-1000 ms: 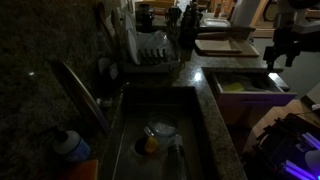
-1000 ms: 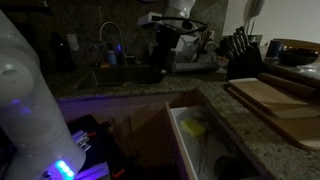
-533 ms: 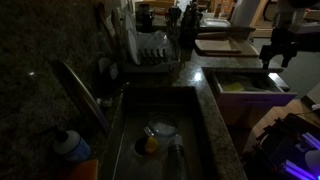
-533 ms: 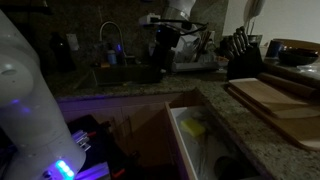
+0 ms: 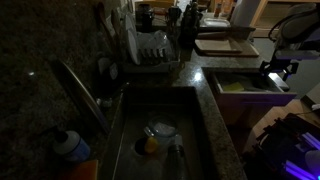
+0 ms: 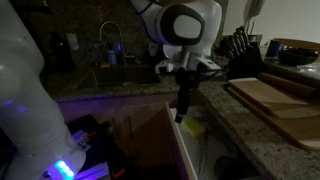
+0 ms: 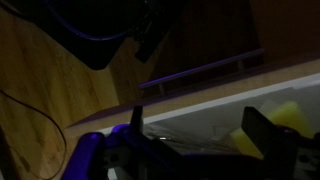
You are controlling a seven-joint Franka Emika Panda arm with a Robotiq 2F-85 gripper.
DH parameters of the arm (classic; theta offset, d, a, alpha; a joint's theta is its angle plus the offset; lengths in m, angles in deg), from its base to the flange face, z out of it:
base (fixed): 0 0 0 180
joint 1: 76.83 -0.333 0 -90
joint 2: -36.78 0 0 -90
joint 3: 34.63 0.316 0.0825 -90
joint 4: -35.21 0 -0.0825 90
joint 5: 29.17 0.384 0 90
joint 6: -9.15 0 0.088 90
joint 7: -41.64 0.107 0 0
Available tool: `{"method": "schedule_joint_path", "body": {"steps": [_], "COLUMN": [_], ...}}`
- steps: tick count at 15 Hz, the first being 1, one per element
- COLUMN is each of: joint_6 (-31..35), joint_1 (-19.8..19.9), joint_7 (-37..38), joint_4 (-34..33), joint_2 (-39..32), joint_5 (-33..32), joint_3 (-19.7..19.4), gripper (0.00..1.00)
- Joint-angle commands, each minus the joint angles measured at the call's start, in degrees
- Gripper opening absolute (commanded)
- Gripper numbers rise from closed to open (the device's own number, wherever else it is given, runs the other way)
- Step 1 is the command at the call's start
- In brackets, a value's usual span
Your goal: Take the kitchen sponge out of the drawer and put it on the side of the sink
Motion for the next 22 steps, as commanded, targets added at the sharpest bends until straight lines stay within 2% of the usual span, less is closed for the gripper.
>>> {"method": "schedule_joint_path", "body": {"steps": [1, 3, 4, 7, 12, 14, 15, 19, 21, 22], "joint_6": [-0.2, -0.2, 3.2, 8.6, 17.9, 16.9, 16.3, 16.3, 13.6, 12.4], "joint_1": [0.3, 0.3, 0.4, 0.4, -1.1, -2.0, -1.9, -2.4, -2.3, -2.2], "joint_7": [1.8, 4.0, 13.1, 20.7, 39.4, 38.2, 37.3, 37.4, 37.2, 34.7], "joint_4": [-0.1, -0.1, -0.6, -2.4, -4.1, -4.7, -3.4, -3.6, -8.5, -10.1], "joint_2": [-0.8, -0.9, -1.7, -4.0, -8.4, -9.9, -7.4, -8.0, -14.3, -16.3], "joint_5": [0.8, 1.8, -0.7, 0.1, -1.4, 2.7, 0.6, 0.8, 4.3, 8.3], "joint_3": [-0.5, -0.8, -0.8, -1.0, -1.2, -0.4, -1.4, -1.5, -0.8, 0.3], "gripper": [1.00, 1.00, 1.00, 1.00, 1.00, 1.00, 1.00, 1.00, 1.00, 1.00]}}
